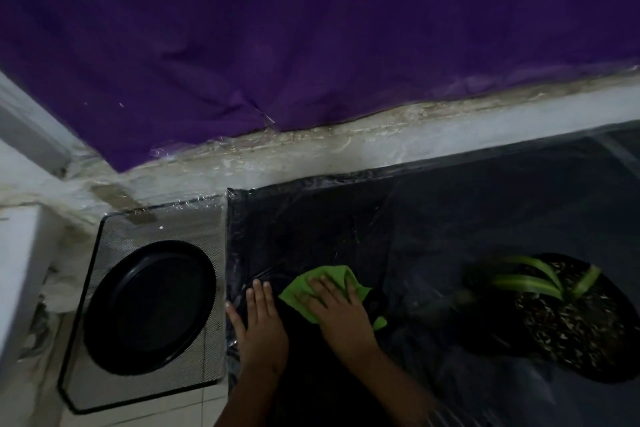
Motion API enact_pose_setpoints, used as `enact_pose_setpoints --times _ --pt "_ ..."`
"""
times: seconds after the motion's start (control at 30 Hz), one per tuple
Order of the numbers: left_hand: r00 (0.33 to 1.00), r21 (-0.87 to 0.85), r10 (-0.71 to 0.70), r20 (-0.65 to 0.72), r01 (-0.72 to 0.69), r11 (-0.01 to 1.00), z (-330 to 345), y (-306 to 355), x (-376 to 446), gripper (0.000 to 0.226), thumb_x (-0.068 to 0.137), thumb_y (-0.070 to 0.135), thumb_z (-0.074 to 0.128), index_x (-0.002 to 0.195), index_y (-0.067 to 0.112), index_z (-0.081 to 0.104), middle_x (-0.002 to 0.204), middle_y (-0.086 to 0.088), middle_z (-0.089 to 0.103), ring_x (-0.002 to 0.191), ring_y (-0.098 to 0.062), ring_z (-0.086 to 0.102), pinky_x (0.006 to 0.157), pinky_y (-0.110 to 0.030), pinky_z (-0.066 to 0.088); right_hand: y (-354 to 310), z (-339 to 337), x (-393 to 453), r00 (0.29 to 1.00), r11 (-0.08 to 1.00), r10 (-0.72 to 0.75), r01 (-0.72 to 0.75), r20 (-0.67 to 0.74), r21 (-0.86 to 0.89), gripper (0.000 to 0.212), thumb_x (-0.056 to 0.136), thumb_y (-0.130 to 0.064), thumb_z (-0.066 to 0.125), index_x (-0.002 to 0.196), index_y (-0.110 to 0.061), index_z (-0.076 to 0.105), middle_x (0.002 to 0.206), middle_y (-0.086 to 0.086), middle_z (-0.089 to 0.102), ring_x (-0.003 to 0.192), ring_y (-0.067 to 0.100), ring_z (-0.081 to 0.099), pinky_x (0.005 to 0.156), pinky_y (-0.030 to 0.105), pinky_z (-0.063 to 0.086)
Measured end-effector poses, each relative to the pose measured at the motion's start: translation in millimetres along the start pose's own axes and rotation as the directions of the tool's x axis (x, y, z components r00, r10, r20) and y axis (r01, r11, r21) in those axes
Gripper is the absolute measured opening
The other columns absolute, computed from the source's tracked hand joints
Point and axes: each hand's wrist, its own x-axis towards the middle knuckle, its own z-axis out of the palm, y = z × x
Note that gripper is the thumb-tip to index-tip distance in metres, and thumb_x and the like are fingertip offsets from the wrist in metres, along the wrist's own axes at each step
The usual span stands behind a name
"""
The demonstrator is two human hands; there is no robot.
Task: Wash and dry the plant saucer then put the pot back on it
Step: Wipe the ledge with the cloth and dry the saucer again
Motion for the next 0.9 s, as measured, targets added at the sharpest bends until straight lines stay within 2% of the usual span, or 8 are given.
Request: enact_pose_setpoints --times 0.07,0.13,0.17,0.23,0.37,0.5,0.67,0.9 --pt "0.999 0.013 -0.025 0.035 0.024 1.0 6.8 -3.7 2.2 0.062 0.096 0.018 0.02 0.138 0.013 -0.025 0.157 -0.014 -0.013 0.147 -0.026 -0.007 0.105 -0.063 -0.019 16.4 -2.2 -8.4 1.0 0.999 0.019 -0.02 -0.012 -0.036 0.041 0.069 -0.041 0.054 0.108 -0.04 0.066 0.121 -0.014 0.065 0.112 0.009 0.062 0.099 0.05 0.044" --pt "0.998 0.027 -0.01 0.063 0.009 1.0 6.6 -3.9 1.1 0.062 0.097 0.02 0.018 0.135 0.009 -0.029 0.157 -0.014 -0.016 0.147 -0.027 -0.01 0.104 -0.062 -0.022 27.8 -9.7 -20.2 0.992 0.992 0.123 -0.123 0.019 -0.009 0.039 0.065 -0.041 0.064 0.104 -0.039 0.068 0.118 -0.014 0.067 0.11 0.01 0.064 0.096 0.051 0.045" --pt "0.997 0.025 -0.01 0.071 0.008 1.0 3.9 -3.5 0.3 0.062 0.097 0.021 0.018 0.135 0.007 -0.029 0.157 -0.015 -0.015 0.147 -0.028 -0.01 0.103 -0.063 -0.022 32.4 -12.7 -27.5 0.985 0.985 0.174 -0.174 0.018 0.003 0.036 0.067 -0.039 0.058 0.102 -0.039 0.069 0.115 -0.013 0.068 0.109 0.01 0.065 0.093 0.051 0.047" --pt "0.996 0.029 -0.003 0.089 0.0 1.0 -2.3 -2.8 0.4 0.062 0.098 0.022 0.018 0.138 0.003 -0.025 0.157 -0.016 -0.013 0.147 -0.029 -0.008 0.102 -0.064 -0.023 42.9 -12.5 -42.1 0.967 0.967 0.255 -0.254 -0.016 0.033 0.037 0.073 -0.03 0.048 0.103 -0.036 0.068 0.118 -0.012 0.067 0.113 0.012 0.062 0.092 0.052 0.046" --pt "0.994 0.054 0.006 0.11 -0.012 0.998 -16.9 -4.8 1.1 0.062 0.096 0.02 0.026 0.148 0.006 -0.004 0.159 -0.013 0.001 0.148 -0.026 0.002 0.101 -0.068 -0.02 57.6 -14.0 -61.3 0.938 0.927 0.341 -0.346 0.059 0.144 0.049 0.092 -0.018 0.039 0.136 -0.039 0.039 0.149 -0.013 0.036 0.14 0.008 0.028 0.115 0.045 0.017" --pt "1.0 -0.143 0.005 0.029 -0.001 0.99 -29.7 -6.9 -9.7 0.054 0.091 0.014 0.034 0.144 0.014 0.024 0.154 -0.006 0.022 0.145 -0.019 0.015 0.106 -0.067 -0.012 50.7 -30.2 -66.9 0.919 0.891 0.392 -0.368 -0.045 0.266 0.045 0.093 -0.016 0.041 0.136 -0.031 0.04 0.141 -0.008 0.047 0.127 0.013 0.046 0.106 0.035 0.034" --pt "0.997 -0.199 0.06 0.037 -0.052 0.979 -20.1 -7.3 -44.3 0.054 0.092 0.022 0.036 0.145 0.018 0.025 0.156 -0.005 0.018 0.145 -0.019 0.017 0.116 -0.055 0.0 27.4 -38.4 -71.0 0.907 0.813 0.419 -0.351 -0.048 0.465 0.039 0.096 -0.016 0.041 0.134 -0.025 0.045 0.137 0.0 0.052 0.119 0.022 0.053 0.1 0.037 0.043" --pt "1.0 -0.212 0.002 0.025 0.004 0.977 6.6 -22.3 -105.3 0.047 0.091 0.034 0.037 0.137 0.023 0.034 0.143 0.0 0.035 0.134 -0.019 0.033 0.113 -0.038 0.021 -31.7 -12.5 -53.7 0.904 0.878 0.424 -0.424 0.049 0.223 0.044 0.095 -0.022 0.037 0.139 -0.027 0.036 0.146 -0.001 0.04 0.136 0.016 0.033 0.111 0.046 0.023"
